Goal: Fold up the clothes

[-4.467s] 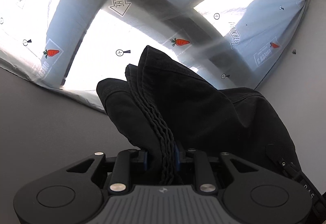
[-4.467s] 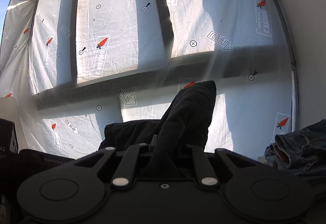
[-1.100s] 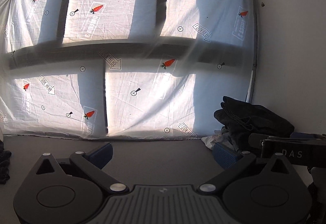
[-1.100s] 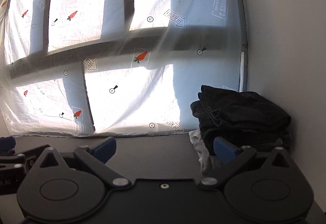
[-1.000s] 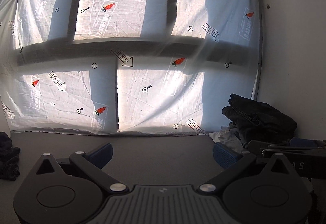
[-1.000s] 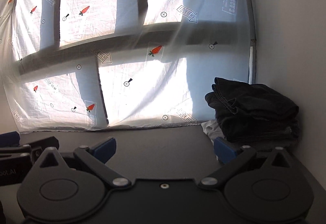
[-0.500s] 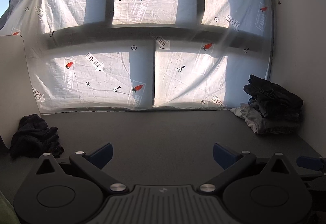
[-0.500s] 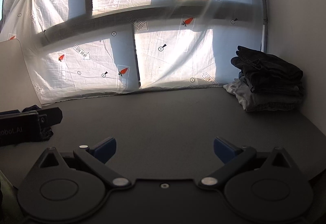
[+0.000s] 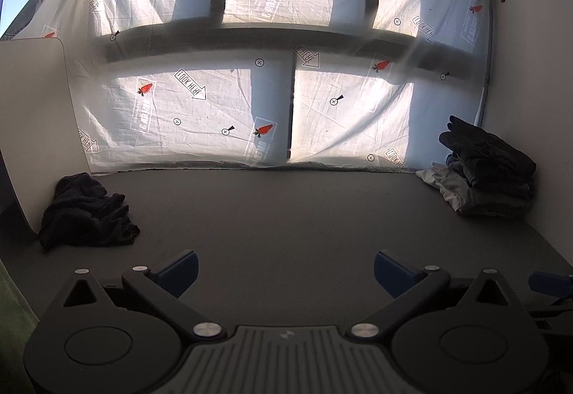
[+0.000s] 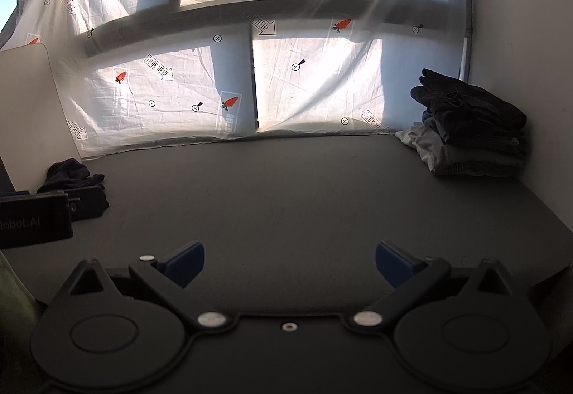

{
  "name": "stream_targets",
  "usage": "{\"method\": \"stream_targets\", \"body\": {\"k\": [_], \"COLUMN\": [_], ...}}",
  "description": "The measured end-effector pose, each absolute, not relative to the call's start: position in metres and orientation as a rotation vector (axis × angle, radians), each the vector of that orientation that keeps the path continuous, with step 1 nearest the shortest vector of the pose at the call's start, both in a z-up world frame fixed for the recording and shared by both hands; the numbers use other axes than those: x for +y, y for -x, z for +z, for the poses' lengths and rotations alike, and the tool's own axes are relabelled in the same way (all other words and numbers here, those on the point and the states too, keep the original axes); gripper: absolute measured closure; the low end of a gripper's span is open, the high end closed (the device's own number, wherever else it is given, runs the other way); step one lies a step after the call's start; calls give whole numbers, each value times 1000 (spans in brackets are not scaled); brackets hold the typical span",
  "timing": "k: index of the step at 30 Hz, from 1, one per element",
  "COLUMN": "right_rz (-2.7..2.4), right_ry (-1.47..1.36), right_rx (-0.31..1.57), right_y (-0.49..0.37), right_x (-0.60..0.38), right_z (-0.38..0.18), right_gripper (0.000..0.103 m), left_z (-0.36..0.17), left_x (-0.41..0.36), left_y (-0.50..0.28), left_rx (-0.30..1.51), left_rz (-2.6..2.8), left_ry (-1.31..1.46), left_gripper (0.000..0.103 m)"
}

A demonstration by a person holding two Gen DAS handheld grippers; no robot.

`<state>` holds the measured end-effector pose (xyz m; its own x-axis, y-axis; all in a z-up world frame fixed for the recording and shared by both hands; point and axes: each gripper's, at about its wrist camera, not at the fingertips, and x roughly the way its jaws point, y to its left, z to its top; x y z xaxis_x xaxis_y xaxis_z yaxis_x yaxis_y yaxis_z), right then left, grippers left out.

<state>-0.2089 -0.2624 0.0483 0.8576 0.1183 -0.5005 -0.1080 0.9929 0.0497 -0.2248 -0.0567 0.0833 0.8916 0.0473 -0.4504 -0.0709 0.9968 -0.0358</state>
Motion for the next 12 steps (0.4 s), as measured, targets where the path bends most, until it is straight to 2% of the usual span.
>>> {"method": "stream_targets", "body": {"k": [12], "right_rz": [101], "right_ry": [-9], "right_rx": [521], "right_y": [214], "right_x": [-253], "right_z": [48], "right_gripper": [0], "left_z": [78], "left_x": [-49], "left_y": [225], "left_rx": [491], "left_rz": [57], "left_ry": [51], "left_gripper": [0]}}
